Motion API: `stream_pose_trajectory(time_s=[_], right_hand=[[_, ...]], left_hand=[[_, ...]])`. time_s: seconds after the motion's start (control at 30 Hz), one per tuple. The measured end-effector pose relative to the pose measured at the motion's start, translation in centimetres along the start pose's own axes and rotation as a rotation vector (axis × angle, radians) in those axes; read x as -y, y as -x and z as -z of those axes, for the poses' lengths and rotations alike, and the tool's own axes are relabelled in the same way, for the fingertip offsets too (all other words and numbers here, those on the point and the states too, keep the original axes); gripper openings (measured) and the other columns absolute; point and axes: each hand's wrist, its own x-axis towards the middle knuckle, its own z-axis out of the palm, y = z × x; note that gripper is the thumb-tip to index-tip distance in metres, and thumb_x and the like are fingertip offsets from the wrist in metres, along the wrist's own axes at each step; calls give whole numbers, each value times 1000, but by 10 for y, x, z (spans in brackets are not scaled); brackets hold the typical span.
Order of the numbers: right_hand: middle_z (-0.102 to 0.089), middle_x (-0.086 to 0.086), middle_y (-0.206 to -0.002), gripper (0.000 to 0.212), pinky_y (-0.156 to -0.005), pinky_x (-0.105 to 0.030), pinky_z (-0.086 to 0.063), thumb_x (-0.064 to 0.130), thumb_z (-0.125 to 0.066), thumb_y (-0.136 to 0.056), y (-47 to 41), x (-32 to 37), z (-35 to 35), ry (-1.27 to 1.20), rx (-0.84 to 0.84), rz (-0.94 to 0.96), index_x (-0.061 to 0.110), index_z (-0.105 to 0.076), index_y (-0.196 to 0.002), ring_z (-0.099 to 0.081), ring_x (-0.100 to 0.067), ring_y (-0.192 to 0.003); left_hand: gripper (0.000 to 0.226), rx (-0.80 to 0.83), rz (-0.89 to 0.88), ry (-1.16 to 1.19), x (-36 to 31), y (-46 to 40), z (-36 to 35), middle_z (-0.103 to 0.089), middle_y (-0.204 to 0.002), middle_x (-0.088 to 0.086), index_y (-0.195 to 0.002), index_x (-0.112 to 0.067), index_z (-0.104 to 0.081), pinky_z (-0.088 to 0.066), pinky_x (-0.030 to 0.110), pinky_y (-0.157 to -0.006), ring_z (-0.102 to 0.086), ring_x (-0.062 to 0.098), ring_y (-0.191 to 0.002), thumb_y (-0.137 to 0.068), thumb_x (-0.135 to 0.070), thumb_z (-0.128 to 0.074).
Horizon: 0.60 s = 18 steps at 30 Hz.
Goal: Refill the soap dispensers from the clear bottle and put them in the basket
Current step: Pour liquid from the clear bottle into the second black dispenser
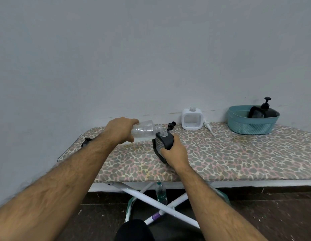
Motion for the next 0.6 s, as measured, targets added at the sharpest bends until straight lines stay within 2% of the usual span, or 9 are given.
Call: stream_pose_trajectory(time_s=[0.13,0.33,0.6], right_hand=[[-64,4,-97,45,-72,-33,-54,25,-70,-84,1,2,1,32,2,-9,21,-46,-122,-63,-19,-86],[-64,5,-98,47,-73,-35,-56,28,-70,-85,1,3,1,59,-5,-13,23,-46,-125,-65,-19,-86],[-62,8,-96,46,-72,-34,-55,30,-69,-86,3,6,4,73,-4,-25,23,-46,-124,-63,-18,-85]], left_hand=[[69,1,-3,-14,0,-2,2,-64,-125,-5,-141,-34,-46,-42,22,-51,-59,16,-89,-80,-26,-79],[71,-21,-28,-26,4,-8,-1,-65,-125,-6,-140,-35,-46,-53,32,-77,-62,17,-103,-78,-25,-80],[71,-37,-33,-44,4,-13,-2,-64,-125,-6,-140,-36,-46,-54,34,-77,-63,18,-102,-79,-23,-79]])
